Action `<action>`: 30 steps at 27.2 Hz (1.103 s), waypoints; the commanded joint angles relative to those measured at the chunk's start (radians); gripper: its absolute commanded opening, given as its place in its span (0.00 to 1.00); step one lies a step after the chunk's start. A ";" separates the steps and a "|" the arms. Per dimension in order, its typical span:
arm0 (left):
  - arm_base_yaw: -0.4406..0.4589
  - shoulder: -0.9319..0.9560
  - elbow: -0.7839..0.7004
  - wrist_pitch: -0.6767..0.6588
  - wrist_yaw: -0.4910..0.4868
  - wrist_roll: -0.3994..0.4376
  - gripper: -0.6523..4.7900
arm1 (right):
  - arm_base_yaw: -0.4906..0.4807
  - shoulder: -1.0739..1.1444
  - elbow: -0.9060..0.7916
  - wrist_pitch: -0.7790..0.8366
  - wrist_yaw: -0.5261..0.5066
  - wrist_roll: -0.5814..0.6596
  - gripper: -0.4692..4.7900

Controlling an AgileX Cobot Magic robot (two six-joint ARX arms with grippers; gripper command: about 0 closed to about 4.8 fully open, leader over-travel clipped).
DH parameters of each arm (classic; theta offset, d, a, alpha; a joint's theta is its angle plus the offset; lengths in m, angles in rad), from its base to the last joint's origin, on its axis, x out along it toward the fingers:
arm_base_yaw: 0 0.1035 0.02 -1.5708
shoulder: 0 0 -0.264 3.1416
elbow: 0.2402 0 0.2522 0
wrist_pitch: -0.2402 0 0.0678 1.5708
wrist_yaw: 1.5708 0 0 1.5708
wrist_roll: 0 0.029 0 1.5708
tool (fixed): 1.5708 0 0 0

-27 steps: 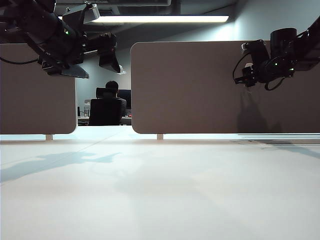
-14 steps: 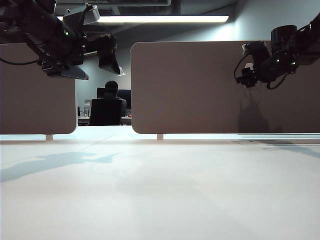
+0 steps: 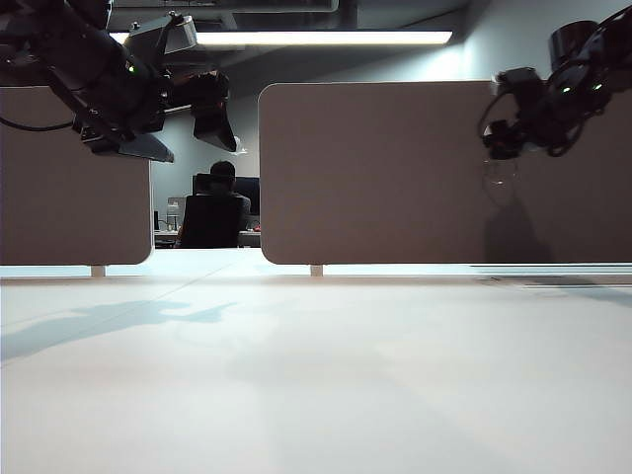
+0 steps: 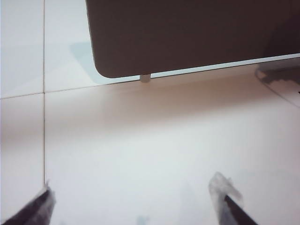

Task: Hang the earring on the hook.

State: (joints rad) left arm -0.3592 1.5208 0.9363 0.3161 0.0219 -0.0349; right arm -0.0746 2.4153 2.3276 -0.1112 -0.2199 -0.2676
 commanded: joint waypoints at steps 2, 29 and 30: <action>-0.001 -0.015 0.003 0.007 0.009 -0.003 1.00 | -0.010 -0.047 0.006 -0.198 0.019 0.010 0.32; -0.002 -0.709 0.003 -0.437 -0.158 -0.001 0.11 | 0.288 -0.603 0.004 -0.604 0.002 0.125 0.08; -0.002 -0.740 0.003 -0.468 -0.157 -0.003 0.11 | 0.306 -0.624 0.004 -0.618 0.000 0.124 0.08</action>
State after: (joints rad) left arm -0.3603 0.8127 0.9367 -0.0856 -0.1226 -0.0383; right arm 0.2043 1.8175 2.3295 -0.7158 -0.2283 -0.1307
